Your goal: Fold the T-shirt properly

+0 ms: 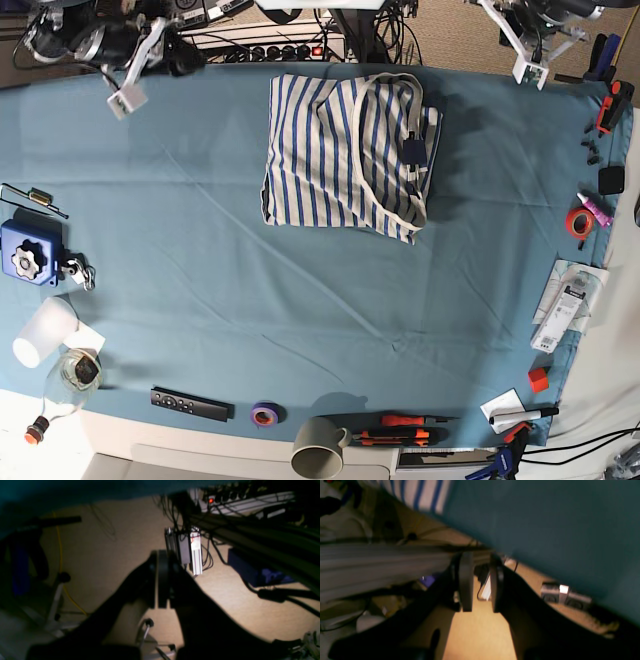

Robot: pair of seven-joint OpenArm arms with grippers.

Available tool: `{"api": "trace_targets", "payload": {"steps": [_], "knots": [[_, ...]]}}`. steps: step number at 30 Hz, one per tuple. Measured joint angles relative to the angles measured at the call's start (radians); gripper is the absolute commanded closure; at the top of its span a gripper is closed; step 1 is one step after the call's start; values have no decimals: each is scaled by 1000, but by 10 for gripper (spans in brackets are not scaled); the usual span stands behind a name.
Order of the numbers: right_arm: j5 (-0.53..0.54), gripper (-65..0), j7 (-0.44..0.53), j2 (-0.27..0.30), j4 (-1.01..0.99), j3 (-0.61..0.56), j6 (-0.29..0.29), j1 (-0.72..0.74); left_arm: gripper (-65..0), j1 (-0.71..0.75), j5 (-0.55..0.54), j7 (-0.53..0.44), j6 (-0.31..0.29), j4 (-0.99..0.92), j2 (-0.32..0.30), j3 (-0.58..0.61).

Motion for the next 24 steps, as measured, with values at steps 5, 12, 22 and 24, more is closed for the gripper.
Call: {"api": "trace_targets", "payload": {"steps": [5,12,22,24], "knots": [[-112,-125,0,2,0,-82,11,-81,0,24,0,-4,0,-36,6,0],[-496,-125,41,5,-7,-289,15,-132,0,22,4,-36,-17,-182,42,1],[-851,-125,290,5,-163,-493,-163,-129,0,-87,19,-109,-36,-492,58,1],[-886,-125,316,5,-227,-511,-163,-116,0,-126,37,-130,-75,-574,68,2]]}}
